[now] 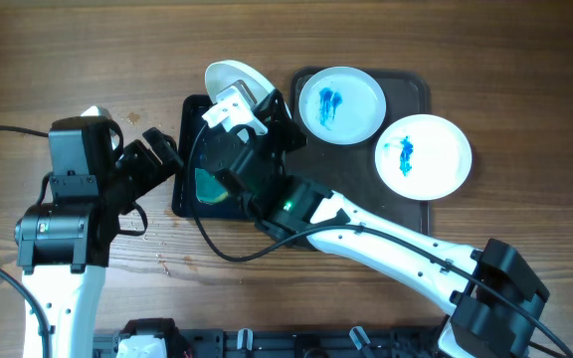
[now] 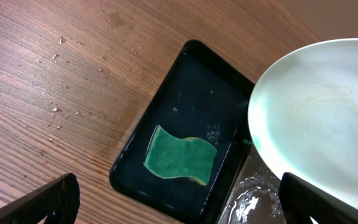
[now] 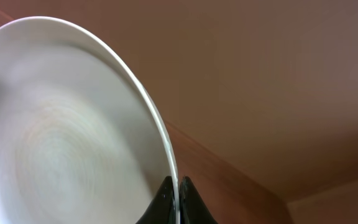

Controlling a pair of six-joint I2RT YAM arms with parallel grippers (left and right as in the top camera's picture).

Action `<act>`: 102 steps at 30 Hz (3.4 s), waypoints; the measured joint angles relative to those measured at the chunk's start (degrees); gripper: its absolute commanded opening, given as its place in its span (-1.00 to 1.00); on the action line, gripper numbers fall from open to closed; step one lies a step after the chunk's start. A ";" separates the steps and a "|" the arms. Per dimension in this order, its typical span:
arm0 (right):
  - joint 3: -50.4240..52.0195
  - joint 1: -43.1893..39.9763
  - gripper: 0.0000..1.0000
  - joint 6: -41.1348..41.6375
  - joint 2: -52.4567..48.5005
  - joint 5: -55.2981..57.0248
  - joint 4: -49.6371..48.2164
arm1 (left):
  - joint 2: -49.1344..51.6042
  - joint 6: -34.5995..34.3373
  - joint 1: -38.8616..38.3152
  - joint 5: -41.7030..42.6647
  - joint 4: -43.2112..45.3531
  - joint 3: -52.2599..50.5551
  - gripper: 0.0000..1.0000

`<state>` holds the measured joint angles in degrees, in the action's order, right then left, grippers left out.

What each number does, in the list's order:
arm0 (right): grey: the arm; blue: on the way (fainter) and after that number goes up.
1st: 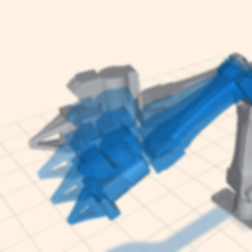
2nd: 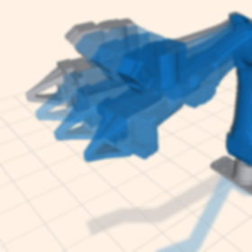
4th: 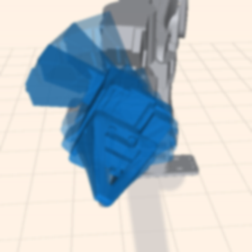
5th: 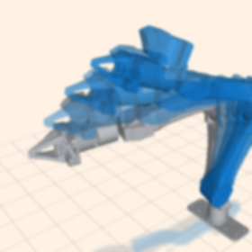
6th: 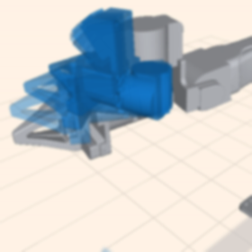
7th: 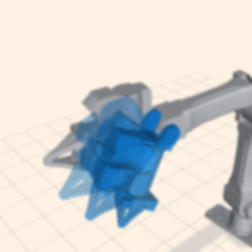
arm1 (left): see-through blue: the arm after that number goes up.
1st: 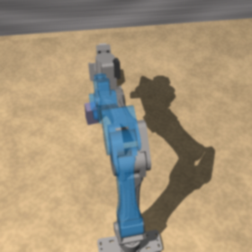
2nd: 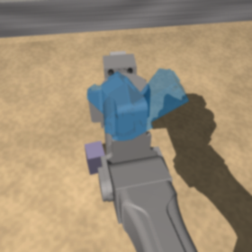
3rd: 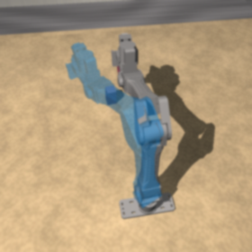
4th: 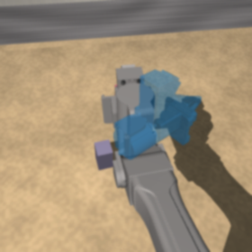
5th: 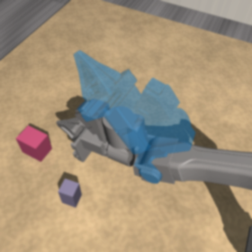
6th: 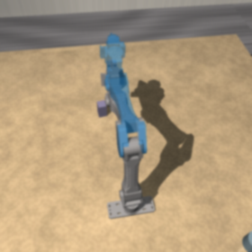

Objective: Clean dirty plates on tray and stack at the side
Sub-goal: 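Lift the cleaned plate with the right gripper and tilt it over the black tray, then place the cleaned plate on the table right of the brown tray, then grasp the rim of the front plate on the brown tray with the right gripper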

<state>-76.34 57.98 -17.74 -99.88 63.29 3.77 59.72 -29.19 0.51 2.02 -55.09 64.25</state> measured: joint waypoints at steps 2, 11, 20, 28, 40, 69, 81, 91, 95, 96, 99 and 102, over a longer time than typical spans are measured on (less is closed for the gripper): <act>0.00 0.00 -0.91 -0.02 0.00 0.00 0.00 | 0.00 0.00 0.00 0.00 0.00 0.00 1.00; 0.00 0.00 -0.91 -0.20 0.00 0.00 0.00 | 0.00 0.00 0.00 0.00 0.00 0.00 1.00; 0.00 0.00 -0.92 -0.20 0.00 0.00 0.00 | 0.00 0.00 0.00 0.00 0.00 0.00 1.00; -0.09 0.02 -0.92 3.04 0.00 0.00 2.75 | 0.00 0.00 0.00 0.00 0.00 0.00 1.00; -0.26 -9.53 -0.92 37.05 6.10 -32.06 25.20 | 0.00 0.00 0.00 0.00 0.00 0.00 1.00; 4.35 -96.10 -0.92 41.99 -8.24 -62.60 51.56 | 0.00 0.00 0.00 0.00 0.00 0.00 1.00; 8.48 -89.88 0.28 32.50 0.13 -72.37 44.92 | 0.00 0.00 -0.02 0.00 0.00 0.00 1.00; 12.76 -81.88 0.20 21.90 4.57 -84.94 33.38 | 0.00 0.00 0.00 0.00 -0.02 0.00 1.00; 15.15 -75.76 -0.22 21.53 0.68 -80.02 31.98 | 0.00 0.00 0.00 0.00 0.00 0.00 1.00; 15.28 -74.47 -0.69 21.97 -0.26 -76.96 31.98 | 0.00 0.00 0.00 0.00 -0.02 0.00 1.00; 15.30 -73.22 -0.92 23.30 -1.16 -69.90 32.83 | 0.00 0.00 0.00 0.00 0.00 0.00 1.00; 15.02 -73.24 -0.91 24.22 -0.33 -69.00 34.80 | 0.00 0.00 0.00 0.00 0.00 0.00 1.00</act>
<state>-61.32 -15.27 6.48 -100.20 -5.72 38.57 59.72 -29.19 0.51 2.02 -55.09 64.25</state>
